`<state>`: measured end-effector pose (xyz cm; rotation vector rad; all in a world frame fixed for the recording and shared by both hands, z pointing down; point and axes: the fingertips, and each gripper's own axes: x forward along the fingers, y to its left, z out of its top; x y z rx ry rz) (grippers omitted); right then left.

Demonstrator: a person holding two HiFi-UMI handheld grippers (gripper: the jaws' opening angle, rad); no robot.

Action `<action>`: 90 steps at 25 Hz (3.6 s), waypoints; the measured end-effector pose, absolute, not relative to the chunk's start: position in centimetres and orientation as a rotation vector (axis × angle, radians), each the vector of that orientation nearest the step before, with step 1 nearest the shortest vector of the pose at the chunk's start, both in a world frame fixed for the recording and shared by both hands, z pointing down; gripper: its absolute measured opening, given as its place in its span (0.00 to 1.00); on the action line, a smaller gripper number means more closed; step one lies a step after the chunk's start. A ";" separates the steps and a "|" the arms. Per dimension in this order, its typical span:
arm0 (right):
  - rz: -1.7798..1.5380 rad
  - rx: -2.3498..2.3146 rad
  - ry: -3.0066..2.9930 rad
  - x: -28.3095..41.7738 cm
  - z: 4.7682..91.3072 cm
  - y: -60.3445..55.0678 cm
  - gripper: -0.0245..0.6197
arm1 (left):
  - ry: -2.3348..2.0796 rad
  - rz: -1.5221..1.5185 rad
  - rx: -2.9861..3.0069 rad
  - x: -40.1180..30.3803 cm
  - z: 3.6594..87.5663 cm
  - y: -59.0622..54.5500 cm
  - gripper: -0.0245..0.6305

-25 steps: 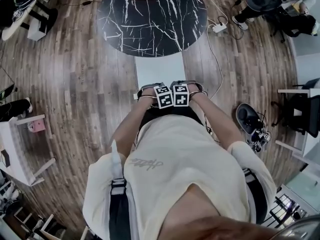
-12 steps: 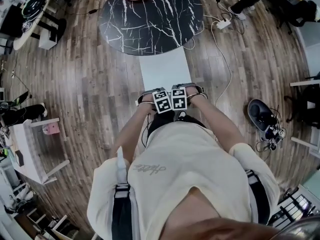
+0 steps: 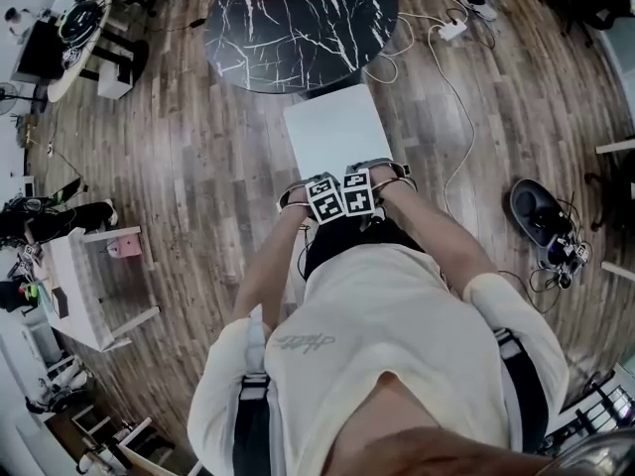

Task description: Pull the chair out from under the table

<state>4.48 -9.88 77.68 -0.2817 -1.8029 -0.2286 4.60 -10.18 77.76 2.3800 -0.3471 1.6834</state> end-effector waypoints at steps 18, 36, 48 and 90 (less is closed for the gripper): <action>-0.147 -0.240 -1.830 6.2 77.8 -2.7 0.17 | -0.280 1.734 2.412 6.1 77.8 -3.1 0.17; -0.168 -0.240 -1.792 8.5 77.4 2.8 0.17 | -0.238 1.703 2.403 8.4 77.6 2.6 0.18; -0.185 -0.237 -1.836 8.5 77.5 3.9 0.18 | -0.304 1.708 2.415 8.1 77.1 3.8 0.18; 0.380 0.508 -2.687 10.3 50.7 -9.3 0.05 | -1.441 0.407 2.317 -3.2 50.3 -9.1 0.06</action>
